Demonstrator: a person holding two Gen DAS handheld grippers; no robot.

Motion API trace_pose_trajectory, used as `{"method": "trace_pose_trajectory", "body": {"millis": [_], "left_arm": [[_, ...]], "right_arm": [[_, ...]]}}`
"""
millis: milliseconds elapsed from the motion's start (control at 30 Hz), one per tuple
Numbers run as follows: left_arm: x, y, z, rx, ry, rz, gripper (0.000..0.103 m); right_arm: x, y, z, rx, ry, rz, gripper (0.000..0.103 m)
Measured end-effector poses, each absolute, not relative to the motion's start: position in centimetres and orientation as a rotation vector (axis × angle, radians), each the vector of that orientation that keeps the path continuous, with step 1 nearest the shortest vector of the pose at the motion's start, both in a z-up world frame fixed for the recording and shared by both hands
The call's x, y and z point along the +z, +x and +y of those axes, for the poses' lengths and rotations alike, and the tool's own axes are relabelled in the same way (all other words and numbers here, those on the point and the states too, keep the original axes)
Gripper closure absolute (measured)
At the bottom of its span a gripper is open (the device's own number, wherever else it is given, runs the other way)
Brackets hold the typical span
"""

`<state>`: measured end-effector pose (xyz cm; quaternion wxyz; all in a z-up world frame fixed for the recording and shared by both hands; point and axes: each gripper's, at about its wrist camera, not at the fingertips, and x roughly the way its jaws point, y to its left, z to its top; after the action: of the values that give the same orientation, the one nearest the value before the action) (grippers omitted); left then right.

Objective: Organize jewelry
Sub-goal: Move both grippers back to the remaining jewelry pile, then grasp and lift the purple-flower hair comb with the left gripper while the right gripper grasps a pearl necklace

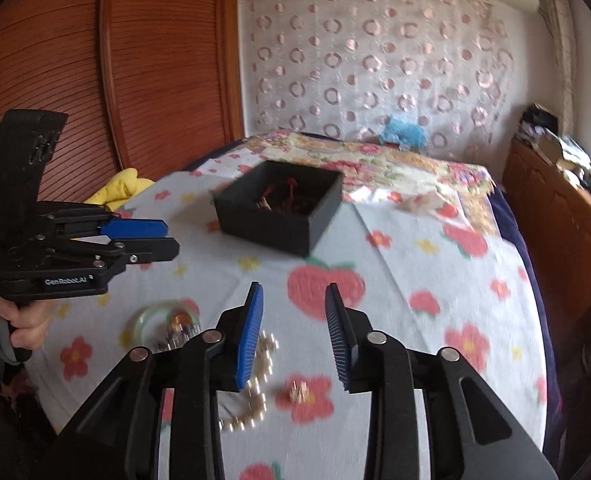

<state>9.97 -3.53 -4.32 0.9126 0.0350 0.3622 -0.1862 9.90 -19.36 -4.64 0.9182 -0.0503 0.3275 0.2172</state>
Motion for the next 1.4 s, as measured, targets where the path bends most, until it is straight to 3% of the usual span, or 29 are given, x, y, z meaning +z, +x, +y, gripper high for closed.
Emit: {"method": "trace_pose_trajectory", "body": {"millis": [367,1400], "left_arm": [[-6.8,8.0,-5.2,-0.42,0.063,0.826,0.072],[-9.5,7.8,-4.8,-0.408,-0.046,0.936,0.076]], "right_arm": [[-9.3,7.9,-20.5,0.42,-0.03,0.762,0.067],[-10.3,7.2,-20.1,0.43,-0.034,0.785,0.067]]}}
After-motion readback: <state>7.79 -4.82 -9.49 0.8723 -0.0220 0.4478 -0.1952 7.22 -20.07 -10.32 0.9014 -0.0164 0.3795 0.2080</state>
